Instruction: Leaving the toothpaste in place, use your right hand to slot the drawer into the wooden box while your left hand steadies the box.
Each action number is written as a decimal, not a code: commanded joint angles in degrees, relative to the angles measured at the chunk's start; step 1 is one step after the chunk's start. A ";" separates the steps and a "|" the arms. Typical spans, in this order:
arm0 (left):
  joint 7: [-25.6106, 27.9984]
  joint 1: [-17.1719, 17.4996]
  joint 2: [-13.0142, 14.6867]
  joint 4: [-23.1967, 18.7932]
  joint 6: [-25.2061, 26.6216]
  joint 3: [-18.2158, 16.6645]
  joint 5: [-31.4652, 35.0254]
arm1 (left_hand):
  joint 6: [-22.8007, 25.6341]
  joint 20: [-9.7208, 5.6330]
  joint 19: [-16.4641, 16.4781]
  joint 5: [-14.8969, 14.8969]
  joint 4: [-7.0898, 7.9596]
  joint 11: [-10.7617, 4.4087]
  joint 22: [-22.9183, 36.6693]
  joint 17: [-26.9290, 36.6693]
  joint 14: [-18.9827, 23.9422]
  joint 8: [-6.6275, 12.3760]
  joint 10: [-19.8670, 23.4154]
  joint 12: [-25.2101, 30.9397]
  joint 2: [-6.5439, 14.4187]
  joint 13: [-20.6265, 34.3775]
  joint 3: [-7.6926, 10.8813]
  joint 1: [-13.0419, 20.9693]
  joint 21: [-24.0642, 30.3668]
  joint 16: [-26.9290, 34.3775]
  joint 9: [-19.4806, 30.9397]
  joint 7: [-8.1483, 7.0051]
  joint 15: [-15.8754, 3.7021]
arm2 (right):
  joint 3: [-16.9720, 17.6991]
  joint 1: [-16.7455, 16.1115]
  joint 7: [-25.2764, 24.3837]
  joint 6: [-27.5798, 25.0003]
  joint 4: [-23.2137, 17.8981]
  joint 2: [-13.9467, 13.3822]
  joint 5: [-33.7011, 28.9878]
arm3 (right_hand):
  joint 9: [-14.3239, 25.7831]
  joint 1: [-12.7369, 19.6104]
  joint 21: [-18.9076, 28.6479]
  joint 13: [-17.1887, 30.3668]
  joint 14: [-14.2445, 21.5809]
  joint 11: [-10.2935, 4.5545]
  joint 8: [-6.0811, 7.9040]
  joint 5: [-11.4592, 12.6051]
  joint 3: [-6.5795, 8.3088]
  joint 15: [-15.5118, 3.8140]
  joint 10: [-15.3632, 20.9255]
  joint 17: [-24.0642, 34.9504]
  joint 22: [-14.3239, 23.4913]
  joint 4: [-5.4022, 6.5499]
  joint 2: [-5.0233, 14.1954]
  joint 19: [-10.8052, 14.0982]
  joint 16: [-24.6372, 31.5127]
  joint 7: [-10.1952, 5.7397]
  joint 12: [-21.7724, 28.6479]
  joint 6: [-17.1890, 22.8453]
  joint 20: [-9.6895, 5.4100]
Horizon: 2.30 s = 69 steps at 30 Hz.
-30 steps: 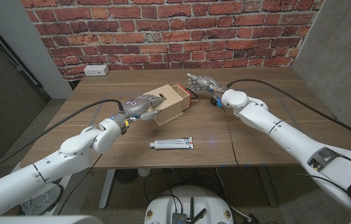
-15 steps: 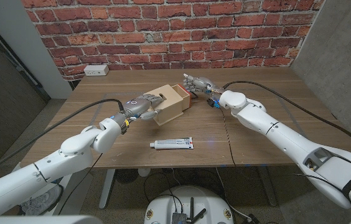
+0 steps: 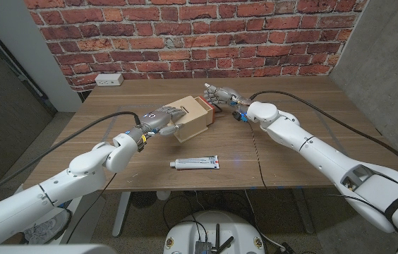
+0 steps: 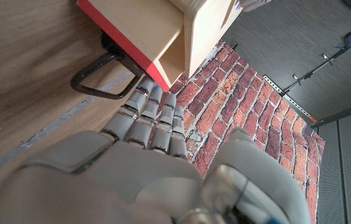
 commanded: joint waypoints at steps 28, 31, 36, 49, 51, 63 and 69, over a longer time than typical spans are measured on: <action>0.33 0.79 0.02 -0.42 0.29 -0.05 -0.13 | 0.89 -7.06 0.42 0.05 -0.22 -0.03 0.24 0.16 0.39 0.54 0.35 0.59 4.48 0.28 -0.02 0.50 0.22 0.09 0.26 -0.16 -6.50 | 0.47 -0.76 2.52 -0.31 -0.67 0.92 3.96 | 0.02 -0.85 -0.81 -0.48 0.02 1.82 0.07 0.90 0.99 1.78 -2.98 -1.44 0.12 0.53 0.02 2.18 0.20 0.67 -0.44 -1.74 0.67; 0.39 0.64 0.03 -0.20 -0.07 -0.01 -0.23 | 1.23 -7.05 0.43 0.04 -0.27 -0.21 0.24 0.16 0.42 0.68 0.46 0.62 4.51 0.28 -0.05 0.56 0.22 0.11 0.26 -0.10 -6.51 | 0.42 -0.64 2.81 -0.07 -0.21 1.20 4.24 | 0.01 -0.87 -0.88 -0.52 0.16 1.82 0.03 0.95 1.08 1.93 -3.55 -1.63 0.12 0.48 -0.02 2.40 0.23 0.57 -0.52 -2.03 0.80; 0.07 0.42 -0.05 -0.03 -0.19 0.11 -0.41 | 1.54 -7.06 0.47 0.03 -0.38 -0.26 0.23 0.14 0.47 0.78 0.57 0.65 4.52 0.28 -0.08 0.64 0.22 0.11 0.28 -0.11 -6.49 | 0.45 -0.43 3.43 0.38 0.73 1.79 4.97 | 0.00 -0.89 -1.00 -0.56 0.29 1.96 0.09 1.02 1.24 2.09 -4.20 -1.89 0.11 0.40 -0.06 2.69 0.25 0.57 -0.55 -2.17 0.88; -0.21 -0.01 -0.27 0.30 -0.38 0.43 -0.40 | 1.97 -7.05 0.57 0.01 -0.58 -0.36 0.23 0.13 0.50 0.89 0.69 0.65 4.62 0.29 -0.18 0.83 0.24 0.12 0.31 0.07 -6.52 | 0.69 -0.42 4.33 0.13 1.98 2.79 7.00 | -0.02 -0.91 -1.16 -0.61 -0.16 2.28 0.28 1.15 1.53 2.43 -4.77 -2.36 0.10 0.25 -0.11 3.38 0.06 0.62 -0.38 -2.09 1.20; -0.41 0.01 -0.37 0.15 0.06 0.46 -0.30 | 2.10 -7.05 0.57 0.00 -0.61 -0.30 0.23 0.14 0.48 0.92 0.75 0.66 4.63 0.29 -0.21 0.86 0.23 0.11 0.31 0.12 -6.53 | 0.91 -0.49 4.65 0.40 2.37 3.06 7.65 | -0.02 -0.91 -1.16 -0.62 -0.24 2.31 0.31 1.16 1.57 2.48 -4.87 -2.40 0.10 0.24 -0.10 3.46 0.03 0.65 -0.39 -2.04 1.27; -0.40 -0.25 -0.49 0.29 -0.11 0.59 -0.32 | 2.38 -7.09 0.71 0.00 -0.82 -0.41 0.23 0.13 0.55 0.94 0.94 0.69 4.73 0.29 -0.29 1.05 0.26 0.13 0.34 0.05 -6.50 | 0.51 -0.22 4.85 -0.03 2.04 3.13 7.69 | -0.03 -0.95 -1.33 -0.65 -0.37 2.55 0.45 1.26 1.85 2.66 -5.21 -2.73 0.09 0.17 -0.01 3.90 0.03 0.86 -0.27 -1.84 1.62; -0.42 -0.31 -0.51 0.25 -0.07 0.60 -0.26 | 2.78 -7.05 0.76 -0.01 -0.86 -0.40 0.23 0.15 0.65 1.05 0.99 0.68 4.76 0.30 -0.34 1.10 0.26 0.17 0.36 0.06 -6.49 | 0.54 -0.46 4.91 -0.12 1.64 3.05 8.00 | -0.04 -0.95 -1.34 -0.66 -0.36 2.76 0.49 1.30 1.96 2.86 -5.42 -2.85 0.08 0.14 0.03 4.23 0.05 0.93 -0.27 -1.76 1.49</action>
